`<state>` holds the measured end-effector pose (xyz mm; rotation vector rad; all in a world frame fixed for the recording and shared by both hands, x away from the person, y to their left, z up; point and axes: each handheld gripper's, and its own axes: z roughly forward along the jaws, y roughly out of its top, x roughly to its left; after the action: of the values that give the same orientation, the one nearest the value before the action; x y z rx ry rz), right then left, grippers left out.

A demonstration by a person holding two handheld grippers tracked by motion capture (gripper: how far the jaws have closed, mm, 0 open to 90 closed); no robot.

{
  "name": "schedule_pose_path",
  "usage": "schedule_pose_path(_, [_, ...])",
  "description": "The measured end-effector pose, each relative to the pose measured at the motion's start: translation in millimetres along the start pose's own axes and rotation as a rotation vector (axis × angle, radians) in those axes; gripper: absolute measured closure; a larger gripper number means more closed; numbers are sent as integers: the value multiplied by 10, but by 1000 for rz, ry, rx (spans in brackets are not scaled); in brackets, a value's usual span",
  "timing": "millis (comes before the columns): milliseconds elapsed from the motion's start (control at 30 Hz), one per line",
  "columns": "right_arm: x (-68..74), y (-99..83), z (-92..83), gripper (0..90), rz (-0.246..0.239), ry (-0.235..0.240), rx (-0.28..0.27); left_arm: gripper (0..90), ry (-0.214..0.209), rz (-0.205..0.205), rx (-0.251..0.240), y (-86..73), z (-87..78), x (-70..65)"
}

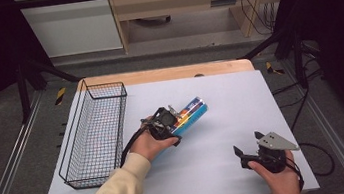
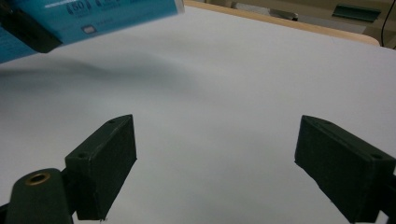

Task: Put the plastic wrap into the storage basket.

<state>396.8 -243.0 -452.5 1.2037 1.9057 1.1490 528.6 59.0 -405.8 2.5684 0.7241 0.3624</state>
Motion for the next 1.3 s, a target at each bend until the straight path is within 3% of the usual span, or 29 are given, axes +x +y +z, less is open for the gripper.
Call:
schedule_pose_path(200, [11,-1,13,127,4,5,4,321,16,7,-37,59,-226,-24])
schedule_pose_path(467, [12,-3,31,126,0,5,8,322,26,-5,-76,95,-384,-23])
schedule_pose_path(867, [9,-1,33,127,3,6,5,322,45,-10,-90,98,-564,-7])
schedule_pose_path(1300, [4,-2,32,126,10,7,1,322,79,-18,-124,112,-881,15])
